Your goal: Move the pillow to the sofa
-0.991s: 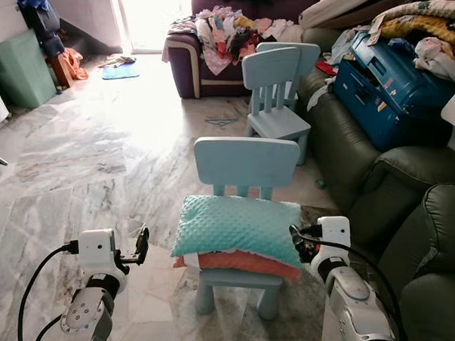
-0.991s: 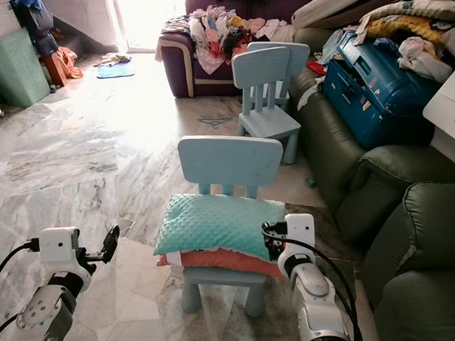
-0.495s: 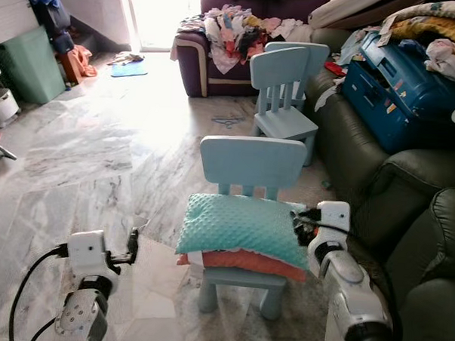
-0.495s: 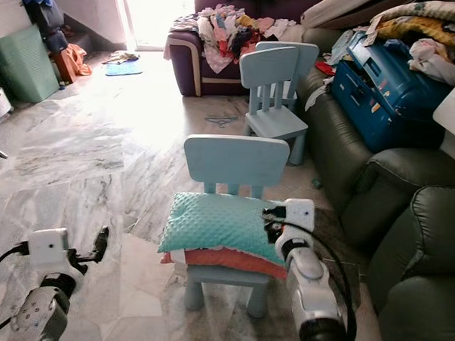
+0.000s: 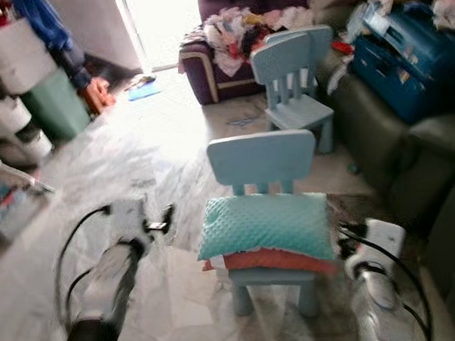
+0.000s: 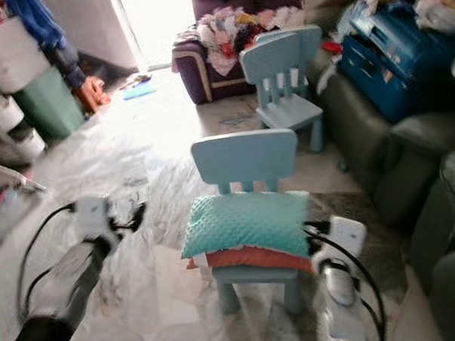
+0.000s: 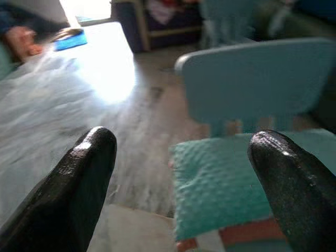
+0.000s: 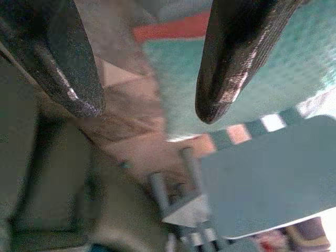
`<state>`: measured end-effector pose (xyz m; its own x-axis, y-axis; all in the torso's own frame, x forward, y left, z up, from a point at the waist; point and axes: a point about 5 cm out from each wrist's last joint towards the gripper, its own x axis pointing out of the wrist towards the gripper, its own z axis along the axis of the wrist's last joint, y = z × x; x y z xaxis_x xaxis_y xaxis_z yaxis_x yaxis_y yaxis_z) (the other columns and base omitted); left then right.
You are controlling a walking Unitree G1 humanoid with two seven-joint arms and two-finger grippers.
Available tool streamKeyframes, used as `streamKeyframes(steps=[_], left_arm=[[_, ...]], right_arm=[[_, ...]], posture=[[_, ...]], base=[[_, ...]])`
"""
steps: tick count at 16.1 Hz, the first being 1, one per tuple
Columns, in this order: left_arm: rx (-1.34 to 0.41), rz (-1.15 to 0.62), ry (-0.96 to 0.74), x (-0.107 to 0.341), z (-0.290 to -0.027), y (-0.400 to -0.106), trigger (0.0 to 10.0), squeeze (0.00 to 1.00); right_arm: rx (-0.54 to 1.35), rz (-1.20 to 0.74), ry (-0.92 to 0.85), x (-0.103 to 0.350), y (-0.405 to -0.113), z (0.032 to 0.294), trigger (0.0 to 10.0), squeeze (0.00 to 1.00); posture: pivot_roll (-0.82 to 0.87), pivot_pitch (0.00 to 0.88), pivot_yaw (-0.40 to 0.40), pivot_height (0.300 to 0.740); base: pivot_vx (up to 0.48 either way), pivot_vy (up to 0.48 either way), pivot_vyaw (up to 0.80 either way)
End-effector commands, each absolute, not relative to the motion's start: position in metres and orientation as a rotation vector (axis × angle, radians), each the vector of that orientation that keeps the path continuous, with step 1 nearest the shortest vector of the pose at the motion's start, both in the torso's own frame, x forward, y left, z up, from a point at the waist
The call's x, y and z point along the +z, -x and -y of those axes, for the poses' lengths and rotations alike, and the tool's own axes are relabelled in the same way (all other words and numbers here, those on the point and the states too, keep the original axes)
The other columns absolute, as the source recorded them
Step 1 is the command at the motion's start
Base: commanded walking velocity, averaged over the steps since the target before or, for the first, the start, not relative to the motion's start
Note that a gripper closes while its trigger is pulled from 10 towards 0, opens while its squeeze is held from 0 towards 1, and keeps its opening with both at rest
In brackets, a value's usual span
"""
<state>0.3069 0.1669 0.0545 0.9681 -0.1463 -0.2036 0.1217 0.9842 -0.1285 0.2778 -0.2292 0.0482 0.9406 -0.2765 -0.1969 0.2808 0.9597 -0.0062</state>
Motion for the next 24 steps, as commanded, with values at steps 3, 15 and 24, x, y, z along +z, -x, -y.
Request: streamKeyframes(steps=[3, 15, 24], left_arm=[[-0.161, -0.219, 0.092, 0.055, -0.165, -0.313, 10.0, 0.0], [0.137, -0.182, 0.16, 0.026, -0.201, -0.256, 10.0, 0.0], [0.162, -0.233, 0.148, 0.02, -0.21, -0.229, 10.0, 0.0]], right_arm=[[-0.28, -0.164, -0.022, 0.055, -0.277, 0.227, 10.0, 0.0], [0.14, -0.115, 0.084, 0.094, -0.337, 0.161, 10.0, 0.0], [0.227, -0.232, -0.014, 0.062, -0.333, 0.12, 10.0, 0.0]], posture=[[-0.39, 0.0, 0.268, 0.74], [-0.15, 0.0, 0.003, 0.74], [-0.04, 0.0, 0.02, 0.74]], base=[[0.0, 0.0, 0.0], [0.0, 0.0, 0.0], [0.0, 0.0, 0.0]])
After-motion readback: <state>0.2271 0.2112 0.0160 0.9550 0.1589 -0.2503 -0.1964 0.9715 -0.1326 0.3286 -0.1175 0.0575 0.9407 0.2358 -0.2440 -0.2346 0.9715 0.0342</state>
